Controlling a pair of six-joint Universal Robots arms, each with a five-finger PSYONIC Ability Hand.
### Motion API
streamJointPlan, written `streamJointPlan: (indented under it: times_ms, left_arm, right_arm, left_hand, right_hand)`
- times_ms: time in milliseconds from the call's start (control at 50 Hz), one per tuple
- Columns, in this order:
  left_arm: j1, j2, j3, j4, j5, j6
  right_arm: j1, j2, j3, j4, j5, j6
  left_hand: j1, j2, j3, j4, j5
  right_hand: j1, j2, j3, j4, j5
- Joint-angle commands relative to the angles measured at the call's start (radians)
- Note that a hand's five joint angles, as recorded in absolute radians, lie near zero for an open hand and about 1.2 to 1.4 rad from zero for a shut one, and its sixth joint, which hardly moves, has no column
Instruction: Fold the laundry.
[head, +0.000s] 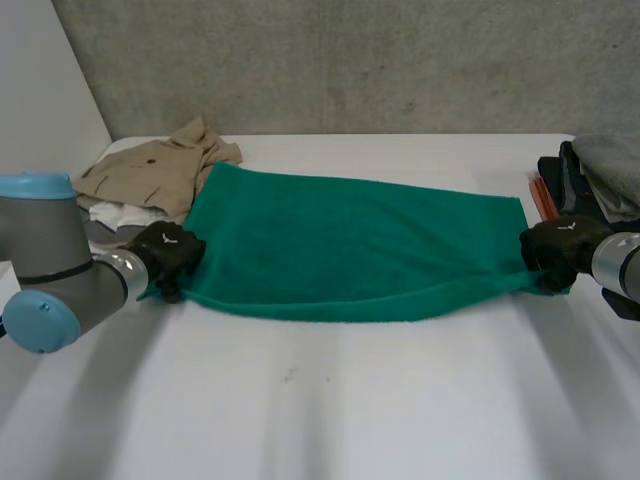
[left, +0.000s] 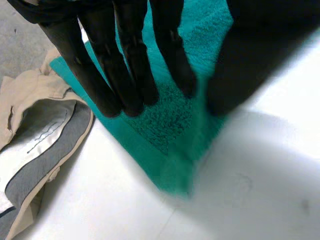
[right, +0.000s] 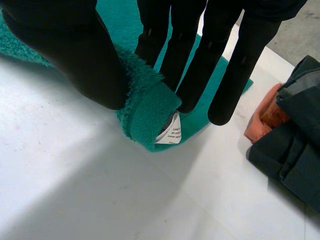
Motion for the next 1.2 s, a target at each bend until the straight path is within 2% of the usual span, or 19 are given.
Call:
streamJointPlan:
  times_ms: [20, 120, 200, 220, 260, 360, 400, 480, 540, 620, 700, 760, 820, 940, 1100, 1120, 1140, 1160, 1200]
  left_arm:
    - [0.008, 0.001, -0.003, -0.003, -0.014, 0.005]
    - [0.015, 0.058, -0.040, -0.059, 0.001, 0.010]
    - [0.047, 0.157, -0.116, -0.183, -0.004, 0.053]
    - [0.057, 0.197, -0.149, -0.232, -0.011, 0.079]
    - [0.067, 0.237, -0.185, -0.298, -0.022, 0.103]
    - [0.081, 0.364, -0.323, -0.519, -0.014, 0.197]
    - [0.077, 0.380, -0.339, -0.538, -0.013, 0.215]
    - [0.061, 0.374, -0.310, -0.521, -0.017, 0.228]
    - [0.051, 0.337, -0.221, -0.463, -0.039, 0.194]
    - [0.031, 0.266, -0.066, -0.362, -0.057, 0.082]
    - [-0.006, 0.146, 0.139, -0.231, -0.068, -0.042]
    - [-0.028, 0.049, 0.272, -0.181, -0.096, -0.075]
    - [-0.048, -0.051, 0.409, -0.168, -0.125, -0.075]
    - [-0.086, -0.240, 0.676, -0.156, -0.166, -0.052]
    - [-0.107, -0.430, 0.943, -0.131, -0.186, -0.019]
    - [-0.111, -0.442, 0.957, -0.130, -0.183, -0.019]
    - [-0.114, -0.453, 0.969, -0.130, -0.180, -0.022]
    - [-0.121, -0.465, 0.983, -0.124, -0.182, -0.025]
    - [-0.130, -0.467, 0.988, -0.107, -0.175, -0.033]
  right_arm:
    - [-0.003, -0.009, 0.000, -0.006, -0.002, 0.010]
    - [-0.014, -0.041, 0.004, 0.011, -0.008, 0.004]
    - [-0.043, -0.096, 0.043, 0.073, -0.106, -0.116]
    - [-0.058, -0.110, 0.067, 0.114, -0.161, -0.222]
    - [-0.086, -0.125, 0.102, 0.166, -0.206, -0.361]
    - [-0.168, -0.167, 0.230, 0.379, -0.298, -0.974]
    - [-0.182, -0.165, 0.237, 0.409, -0.297, -1.048]
    - [-0.182, -0.125, 0.204, 0.377, -0.300, -0.955]
    - [-0.164, -0.089, 0.155, 0.276, -0.298, -0.833]
    - [-0.132, -0.062, 0.119, 0.073, -0.278, -0.621]
    - [-0.100, -0.053, 0.107, -0.178, -0.205, -0.361]
    - [-0.070, -0.020, 0.102, -0.344, -0.140, -0.218]
    - [-0.038, 0.020, 0.086, -0.473, -0.070, -0.171]
    - [0.023, 0.125, 0.012, -0.622, 0.045, -0.185]
    - [0.075, 0.281, -0.144, -0.674, 0.123, -0.196]
    - [0.083, 0.298, -0.160, -0.668, 0.130, -0.200]
    - [0.092, 0.315, -0.175, -0.658, 0.137, -0.205]
    - [0.106, 0.350, -0.207, -0.632, 0.156, -0.217]
    - [0.114, 0.375, -0.236, -0.599, 0.177, -0.228]
  left_hand:
    - [0.474, 0.485, 0.485, 0.505, 0.508]
    - [0.474, 0.485, 0.485, 0.505, 0.508]
    - [0.474, 0.485, 0.485, 0.505, 0.508]
    - [0.474, 0.485, 0.485, 0.505, 0.508]
    - [0.474, 0.485, 0.485, 0.505, 0.508]
    - [0.474, 0.485, 0.485, 0.505, 0.508]
    - [0.474, 0.485, 0.485, 0.505, 0.508]
    - [0.474, 0.485, 0.485, 0.505, 0.508]
    - [0.474, 0.485, 0.485, 0.505, 0.508]
    - [0.474, 0.485, 0.485, 0.505, 0.508]
    - [0.474, 0.485, 0.485, 0.505, 0.508]
    - [0.474, 0.485, 0.485, 0.505, 0.508]
    - [0.474, 0.485, 0.485, 0.505, 0.508]
    - [0.474, 0.485, 0.485, 0.505, 0.508]
    - [0.446, 0.457, 0.456, 0.477, 0.479]
    - [0.184, 0.195, 0.194, 0.215, 0.217]
    - [-0.165, -0.154, -0.154, -0.134, -0.131]
    - [-0.747, -0.736, -0.737, -0.716, -0.714]
    - [-0.747, -0.736, -0.737, -0.716, -0.714]
  right_hand:
    - [0.275, 0.236, 0.217, 0.204, 0.241]
    - [0.275, 0.236, 0.217, 0.204, 0.241]
    - [0.275, 0.236, 0.217, 0.204, 0.241]
    - [0.275, 0.236, 0.217, 0.204, 0.241]
    - [0.275, 0.236, 0.217, 0.204, 0.241]
    - [0.275, 0.236, 0.217, 0.204, 0.241]
    - [0.275, 0.236, 0.217, 0.204, 0.241]
    - [0.275, 0.236, 0.217, 0.204, 0.241]
    - [0.275, 0.236, 0.217, 0.204, 0.241]
    - [0.275, 0.236, 0.217, 0.204, 0.241]
    - [0.275, 0.236, 0.217, 0.204, 0.241]
    - [0.275, 0.236, 0.217, 0.204, 0.241]
    - [0.275, 0.236, 0.217, 0.204, 0.241]
    - [0.275, 0.236, 0.217, 0.204, 0.241]
    - [0.266, 0.227, 0.208, 0.195, 0.232]
    - [0.007, -0.032, -0.051, -0.064, -0.027]
    - [-0.382, -0.421, -0.440, -0.453, -0.416]
    - [-0.946, -0.986, -1.005, -1.018, -0.981]
    - [-0.946, -0.986, -1.005, -1.018, -0.981]
